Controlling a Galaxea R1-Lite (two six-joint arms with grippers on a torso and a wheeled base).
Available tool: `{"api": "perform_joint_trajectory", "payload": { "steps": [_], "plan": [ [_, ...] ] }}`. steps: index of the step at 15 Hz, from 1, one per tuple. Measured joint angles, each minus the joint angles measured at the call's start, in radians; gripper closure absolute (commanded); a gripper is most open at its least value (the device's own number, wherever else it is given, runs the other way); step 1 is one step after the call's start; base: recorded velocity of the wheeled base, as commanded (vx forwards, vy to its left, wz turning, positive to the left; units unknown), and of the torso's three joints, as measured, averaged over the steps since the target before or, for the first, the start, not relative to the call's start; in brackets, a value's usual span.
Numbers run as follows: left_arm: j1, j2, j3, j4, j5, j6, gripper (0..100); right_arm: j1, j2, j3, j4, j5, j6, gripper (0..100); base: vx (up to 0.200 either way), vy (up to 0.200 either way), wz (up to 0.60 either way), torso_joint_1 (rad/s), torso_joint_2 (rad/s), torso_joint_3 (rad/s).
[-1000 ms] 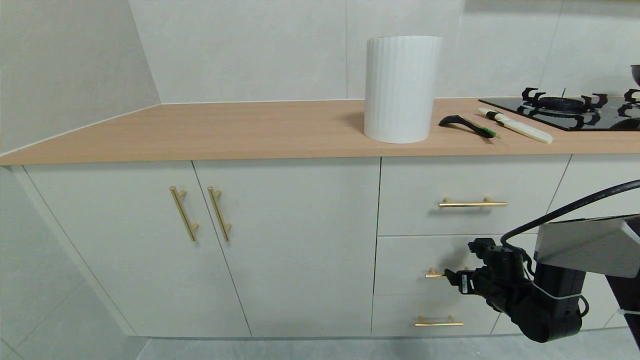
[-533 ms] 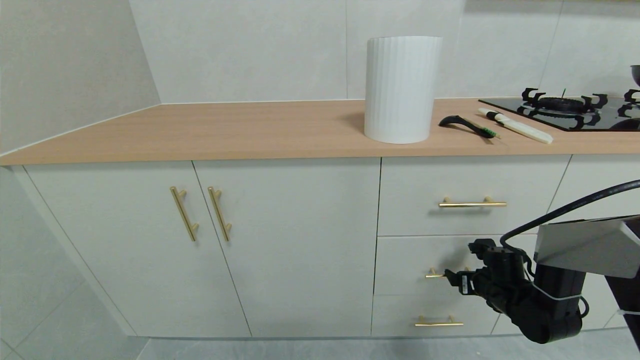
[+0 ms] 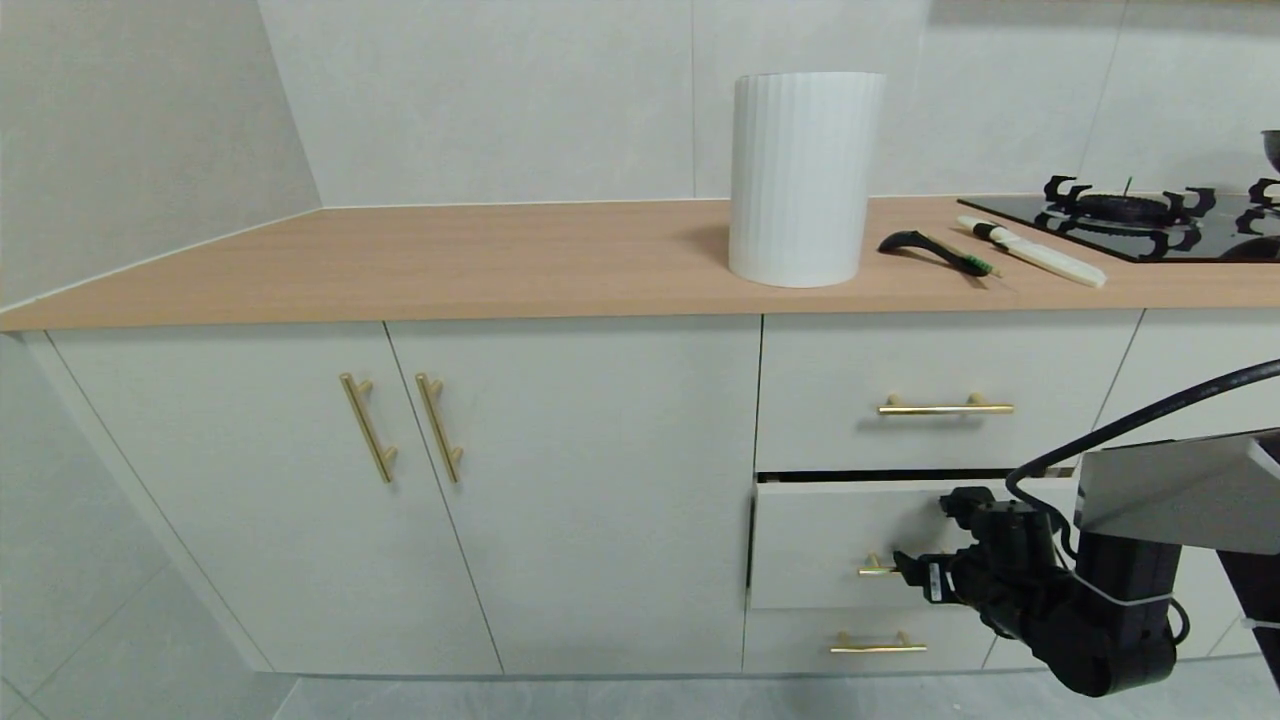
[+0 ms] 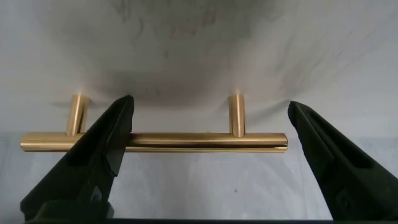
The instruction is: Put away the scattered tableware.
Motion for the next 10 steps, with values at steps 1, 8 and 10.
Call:
{"api": "perform_joint_trajectory", "payload": {
  "steps": [1, 8, 10],
  "plan": [
    [0.000, 0.000, 0.000, 0.000, 0.000, 0.000, 0, 0.001, -0.024, 0.032, 0.008, 0.003, -0.003, 0, 0.000, 0.000, 0.00, 0.000, 0.00, 0.000],
    [0.000, 0.000, 0.000, 0.000, 0.000, 0.000, 0, 0.082, -0.600, 0.124, 0.599, 0.035, -0.014, 0, 0.000, 0.000, 0.00, 0.000, 0.00, 0.000],
    [0.001, 0.000, 0.000, 0.000, 0.000, 0.000, 0, 0.090, -0.748, -0.007, 0.822, 0.068, -0.014, 0, 0.000, 0.000, 0.00, 0.000, 0.00, 0.000]
  ]
}}
